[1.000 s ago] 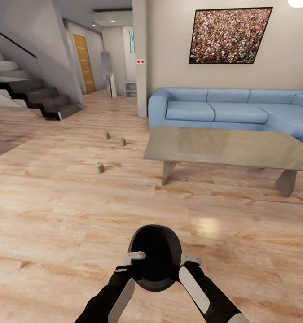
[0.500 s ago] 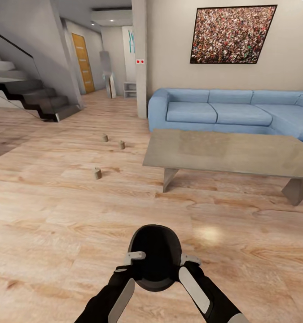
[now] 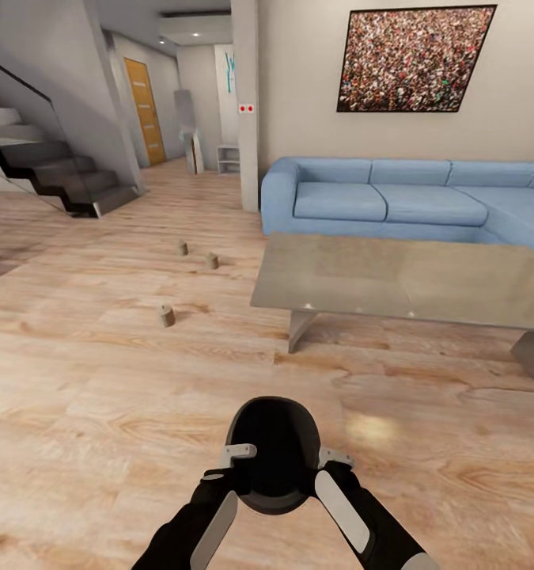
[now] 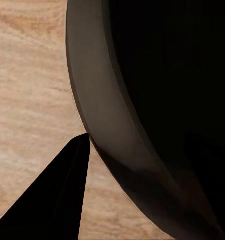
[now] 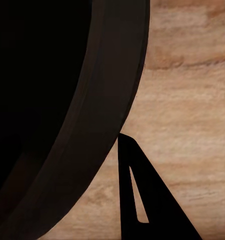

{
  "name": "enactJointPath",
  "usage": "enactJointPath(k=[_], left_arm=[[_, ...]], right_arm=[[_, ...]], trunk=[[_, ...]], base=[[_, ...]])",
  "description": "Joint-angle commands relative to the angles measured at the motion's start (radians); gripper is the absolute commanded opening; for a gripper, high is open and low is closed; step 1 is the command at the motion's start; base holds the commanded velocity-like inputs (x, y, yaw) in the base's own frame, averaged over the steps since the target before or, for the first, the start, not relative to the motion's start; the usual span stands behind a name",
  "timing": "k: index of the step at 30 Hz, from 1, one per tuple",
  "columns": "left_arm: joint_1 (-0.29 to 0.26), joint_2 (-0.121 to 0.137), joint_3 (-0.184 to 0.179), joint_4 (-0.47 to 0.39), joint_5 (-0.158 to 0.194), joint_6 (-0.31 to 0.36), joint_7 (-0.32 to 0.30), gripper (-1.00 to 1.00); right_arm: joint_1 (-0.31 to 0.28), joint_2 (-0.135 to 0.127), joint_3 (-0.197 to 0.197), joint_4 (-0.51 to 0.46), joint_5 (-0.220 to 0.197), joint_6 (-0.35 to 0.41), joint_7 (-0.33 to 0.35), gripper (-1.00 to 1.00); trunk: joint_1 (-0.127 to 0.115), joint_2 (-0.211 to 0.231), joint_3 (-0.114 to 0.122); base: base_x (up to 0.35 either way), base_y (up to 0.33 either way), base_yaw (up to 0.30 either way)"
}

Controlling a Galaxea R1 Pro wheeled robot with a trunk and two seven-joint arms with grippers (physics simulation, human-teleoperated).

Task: Place each of the two pumpkins and all three candles from the living room inside a cabinet in the living room (use any cabinet), then make sure every cabinet is closed, and position the cauldron so it is next to a table in the living room.

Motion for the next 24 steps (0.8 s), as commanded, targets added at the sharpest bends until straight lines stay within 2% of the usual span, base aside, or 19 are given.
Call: enactJointPath(k=[1,9,19,24], left_arm=[[-0.001,0.0,-0.001,-0.002,0.017,-0.003,0.007,-1.0],[-0.001,0.0,-0.001,-0.002,0.017,-0.003,0.007,-1.0],[-0.001,0.0,-0.001,-0.003,0.017,-0.003,0.007,-1.0],[-0.001,0.0,-0.001,-0.004,0.016,-0.003,0.007,-1.0]], right_arm=[[-0.001,0.0,-0.001,-0.014,-0.008,-0.01,-0.007,-1.0],[-0.001,0.0,-0.001,-0.014,-0.008,-0.01,-0.007,-1.0],[-0.001,0.0,-0.001,-0.014,-0.008,-0.01,-0.007,-1.0],[-0.001,0.0,0.0,-0.014,-0.008,-0.01,-0.007,-1.0]], trunk=[[0.0,0.0,-0.001],[0.0,0.0,-0.001],[0.0,0.0,0.005],[0.0,0.0,0.006]], base=[[0.273,0.0,0.0],[0.272,0.0,-0.004],[0.267,0.0,-0.192],[0.257,0.0,-0.036]])
